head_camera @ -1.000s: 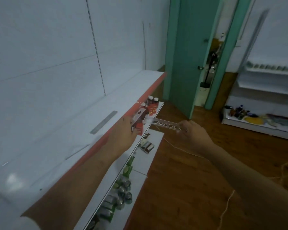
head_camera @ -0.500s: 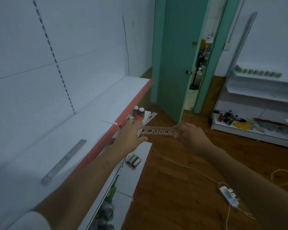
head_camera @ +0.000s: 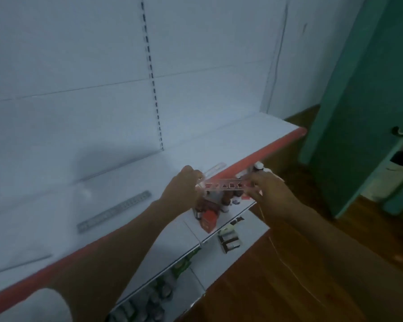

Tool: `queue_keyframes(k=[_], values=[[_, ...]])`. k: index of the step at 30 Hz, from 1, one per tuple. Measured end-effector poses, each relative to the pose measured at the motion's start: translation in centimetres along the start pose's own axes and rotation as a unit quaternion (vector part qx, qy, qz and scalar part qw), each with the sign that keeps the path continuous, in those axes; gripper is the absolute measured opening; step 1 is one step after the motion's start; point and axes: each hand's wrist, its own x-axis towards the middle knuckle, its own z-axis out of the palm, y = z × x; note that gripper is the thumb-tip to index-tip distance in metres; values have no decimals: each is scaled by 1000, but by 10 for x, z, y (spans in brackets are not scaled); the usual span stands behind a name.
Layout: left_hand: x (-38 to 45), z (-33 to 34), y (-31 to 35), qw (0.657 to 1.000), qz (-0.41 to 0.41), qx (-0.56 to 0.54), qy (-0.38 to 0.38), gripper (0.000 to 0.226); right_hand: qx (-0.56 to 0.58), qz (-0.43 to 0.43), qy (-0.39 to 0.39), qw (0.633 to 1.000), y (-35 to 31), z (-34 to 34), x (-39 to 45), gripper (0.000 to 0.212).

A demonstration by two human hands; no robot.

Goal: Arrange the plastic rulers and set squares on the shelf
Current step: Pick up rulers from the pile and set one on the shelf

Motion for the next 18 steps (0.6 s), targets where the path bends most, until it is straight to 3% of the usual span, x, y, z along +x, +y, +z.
queue_keyframes(k=[3,10,18], values=[[-23,-11,-37,996,-86,26,18,39,42,-55,-56,996,-22,33,39,29],[-88,-51,-121,965,-249,28,73,42,75,-201,-106,971,-106,103,103,31],[-132,-69,-188,944,-326,19,53,40,50,-261,-161,951,-170,155,128,36]])
